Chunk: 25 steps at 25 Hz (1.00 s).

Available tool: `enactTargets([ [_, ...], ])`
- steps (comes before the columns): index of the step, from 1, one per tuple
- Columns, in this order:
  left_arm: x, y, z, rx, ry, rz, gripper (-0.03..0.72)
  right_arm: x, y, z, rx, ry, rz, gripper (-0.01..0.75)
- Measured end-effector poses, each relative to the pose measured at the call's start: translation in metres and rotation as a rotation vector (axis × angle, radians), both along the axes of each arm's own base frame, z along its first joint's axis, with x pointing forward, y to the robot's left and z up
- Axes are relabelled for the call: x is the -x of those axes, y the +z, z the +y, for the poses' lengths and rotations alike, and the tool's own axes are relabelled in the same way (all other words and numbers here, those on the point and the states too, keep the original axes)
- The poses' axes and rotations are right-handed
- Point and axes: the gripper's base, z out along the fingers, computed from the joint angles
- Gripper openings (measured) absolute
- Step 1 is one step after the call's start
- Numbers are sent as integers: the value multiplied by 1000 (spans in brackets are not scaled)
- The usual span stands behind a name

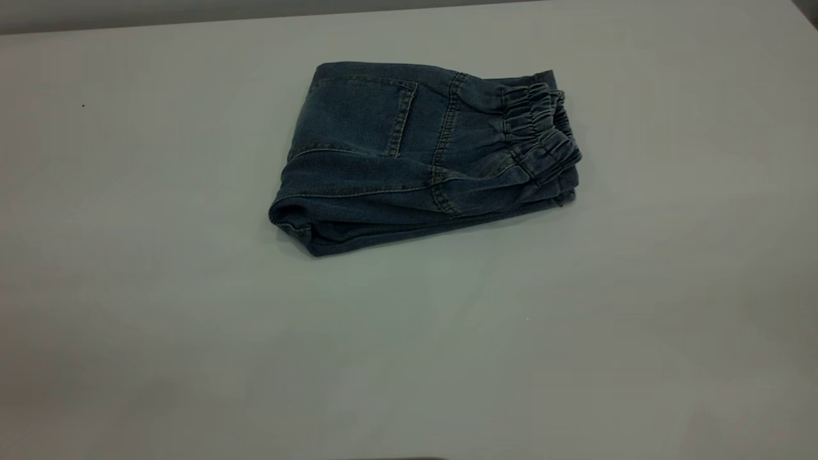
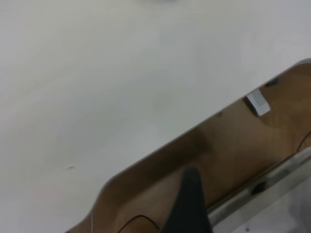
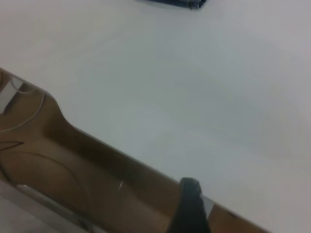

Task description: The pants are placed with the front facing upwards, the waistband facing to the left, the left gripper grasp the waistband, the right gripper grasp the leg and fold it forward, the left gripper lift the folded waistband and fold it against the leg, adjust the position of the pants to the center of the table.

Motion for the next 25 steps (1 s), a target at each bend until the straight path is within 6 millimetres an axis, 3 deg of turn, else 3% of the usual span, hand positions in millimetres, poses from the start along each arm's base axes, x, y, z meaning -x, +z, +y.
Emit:
enactTargets([
  [5,-2,0,4,-88,-34,-45,538,0,0,0,0,0,0,489],
  [25,0,0,0,-45,-54,-29,507,0,0,0,1,0,1,489],
])
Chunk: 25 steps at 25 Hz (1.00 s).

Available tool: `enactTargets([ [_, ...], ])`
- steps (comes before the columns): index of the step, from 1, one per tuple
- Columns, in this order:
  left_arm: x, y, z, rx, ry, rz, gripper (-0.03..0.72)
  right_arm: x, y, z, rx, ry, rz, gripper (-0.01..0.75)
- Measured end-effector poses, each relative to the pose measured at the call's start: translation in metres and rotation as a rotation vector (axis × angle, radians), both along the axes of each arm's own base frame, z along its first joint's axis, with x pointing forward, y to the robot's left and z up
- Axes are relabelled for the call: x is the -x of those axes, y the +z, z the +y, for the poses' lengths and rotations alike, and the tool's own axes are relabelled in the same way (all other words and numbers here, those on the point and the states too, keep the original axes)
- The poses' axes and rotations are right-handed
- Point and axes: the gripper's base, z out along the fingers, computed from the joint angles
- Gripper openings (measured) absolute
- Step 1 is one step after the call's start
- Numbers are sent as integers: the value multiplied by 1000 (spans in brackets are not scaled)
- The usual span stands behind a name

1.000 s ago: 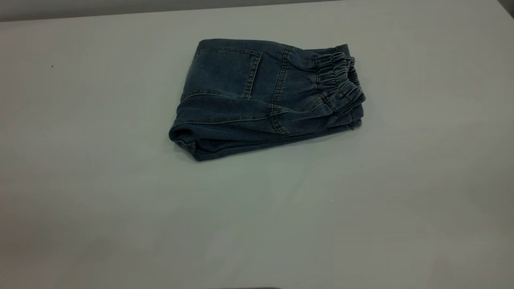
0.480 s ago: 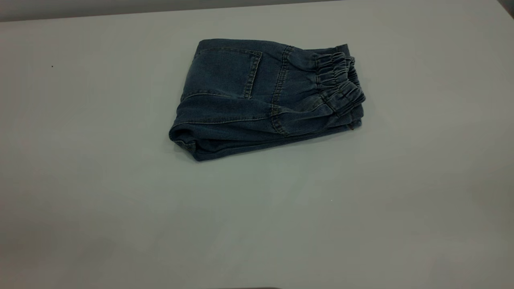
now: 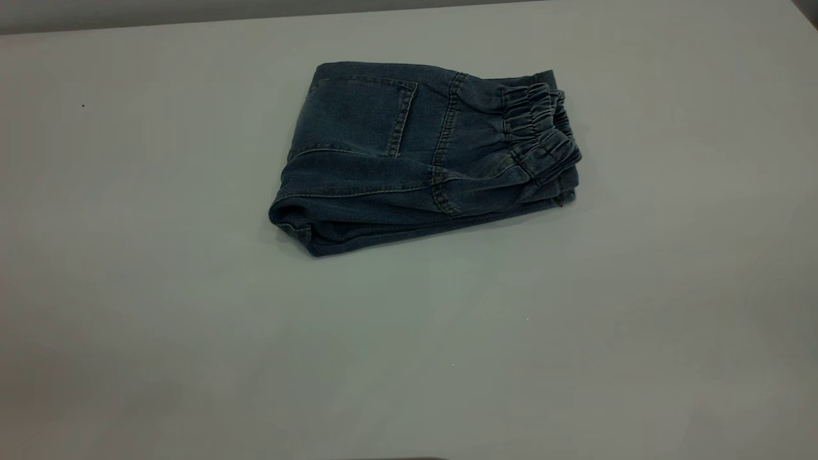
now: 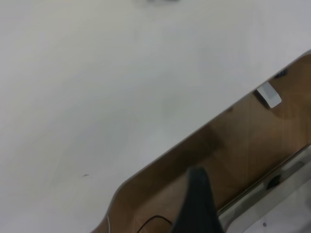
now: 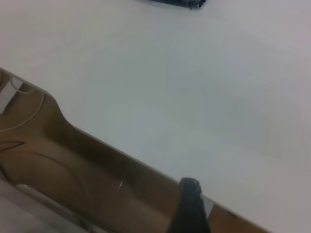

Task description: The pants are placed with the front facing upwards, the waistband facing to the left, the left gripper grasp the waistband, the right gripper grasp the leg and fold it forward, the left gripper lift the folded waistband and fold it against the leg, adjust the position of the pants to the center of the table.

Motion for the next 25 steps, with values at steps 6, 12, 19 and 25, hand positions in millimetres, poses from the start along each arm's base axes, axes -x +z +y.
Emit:
enactTargets([
  [6,-1,0,1,0,41,0,507,-1,0,-3,-2,-94,-2,489],
  [12,-3,0,6,3,262,-11,507,7,2,-12,-27,-345,-78,489],
  [19,11,2,10,22,441,-119,507,31,4,-16,-74,-421,-241,489],
  [25,30,1,9,42,451,-232,506,34,3,-16,-80,-421,-259,489],
])
